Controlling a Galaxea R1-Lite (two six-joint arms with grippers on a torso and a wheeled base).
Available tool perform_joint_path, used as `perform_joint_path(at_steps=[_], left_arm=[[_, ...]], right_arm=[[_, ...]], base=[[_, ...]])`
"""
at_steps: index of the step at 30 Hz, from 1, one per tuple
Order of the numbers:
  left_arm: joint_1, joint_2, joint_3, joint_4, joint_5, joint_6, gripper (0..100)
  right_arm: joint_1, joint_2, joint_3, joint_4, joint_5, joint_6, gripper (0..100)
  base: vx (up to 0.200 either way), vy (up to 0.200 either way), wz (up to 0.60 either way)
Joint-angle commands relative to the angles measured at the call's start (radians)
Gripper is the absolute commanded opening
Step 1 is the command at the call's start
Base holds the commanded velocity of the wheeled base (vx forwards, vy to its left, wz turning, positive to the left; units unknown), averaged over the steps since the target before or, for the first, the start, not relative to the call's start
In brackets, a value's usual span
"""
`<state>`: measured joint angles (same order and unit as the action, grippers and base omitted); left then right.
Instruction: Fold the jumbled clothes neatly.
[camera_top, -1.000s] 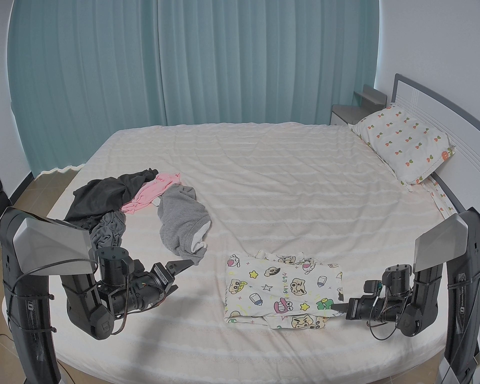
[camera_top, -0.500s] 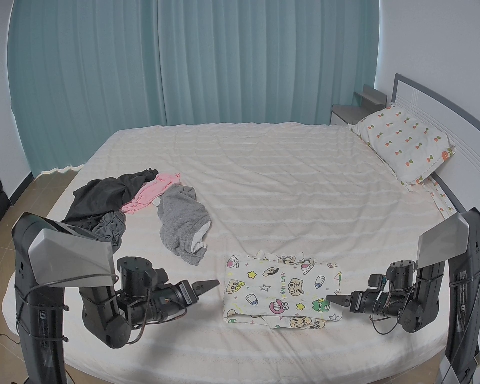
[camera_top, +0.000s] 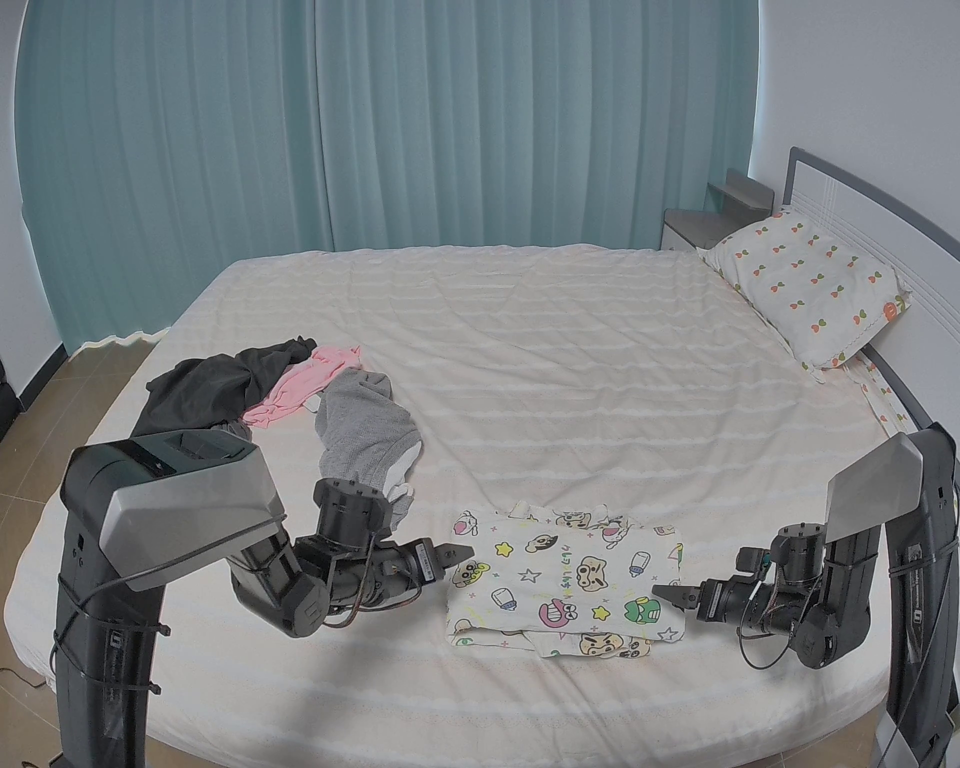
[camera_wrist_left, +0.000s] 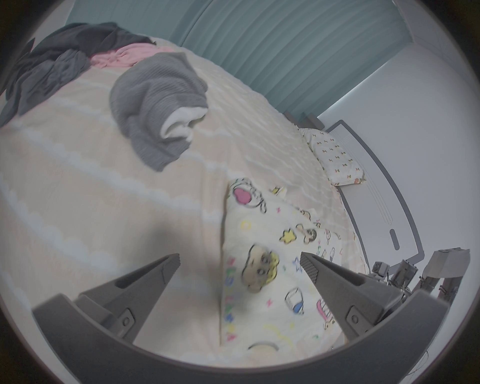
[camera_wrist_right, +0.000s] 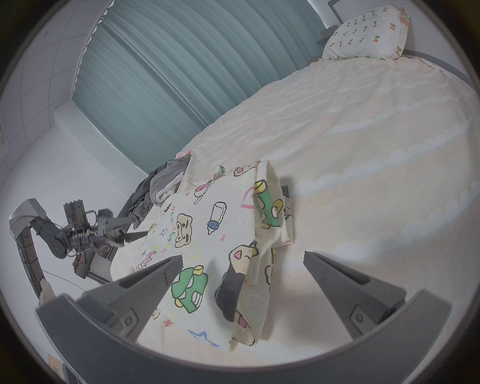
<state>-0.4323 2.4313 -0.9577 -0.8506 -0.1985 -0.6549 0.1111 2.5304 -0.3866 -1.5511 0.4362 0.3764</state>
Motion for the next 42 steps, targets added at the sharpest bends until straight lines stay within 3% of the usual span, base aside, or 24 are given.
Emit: perform_joint_path(at_steps=[1, 8, 25, 26, 42], left_arm=[[-0.019, 0.068, -0.108, 0.045, 0.008, 0.011, 100], [-0.036, 0.095, -0.194, 0.171, 0.011, 0.043, 100], [-0.072, 0.134, -0.271, 0.208, 0.011, 0.044, 100], [-0.072, 0.132, -0.271, 0.217, 0.013, 0.043, 0], [-0.062, 0.084, -0.216, 0.216, 0.024, 0.034, 0]], right_arm=[[0.007, 0.021, 0.002, -0.011, -0.004, -0.002, 100], [0.010, 0.016, 0.002, -0.012, -0.014, -0.004, 100], [0.025, 0.013, -0.003, -0.012, -0.040, 0.003, 100], [0.027, 0.013, -0.003, -0.012, -0.040, 0.003, 100], [0.019, 0.011, -0.005, -0.012, -0.039, 0.006, 100]], base=[[0.000, 0.000, 0.00], [0.000, 0.000, 0.00], [0.000, 0.000, 0.00], [0.000, 0.000, 0.00], [0.000, 0.000, 0.00]])
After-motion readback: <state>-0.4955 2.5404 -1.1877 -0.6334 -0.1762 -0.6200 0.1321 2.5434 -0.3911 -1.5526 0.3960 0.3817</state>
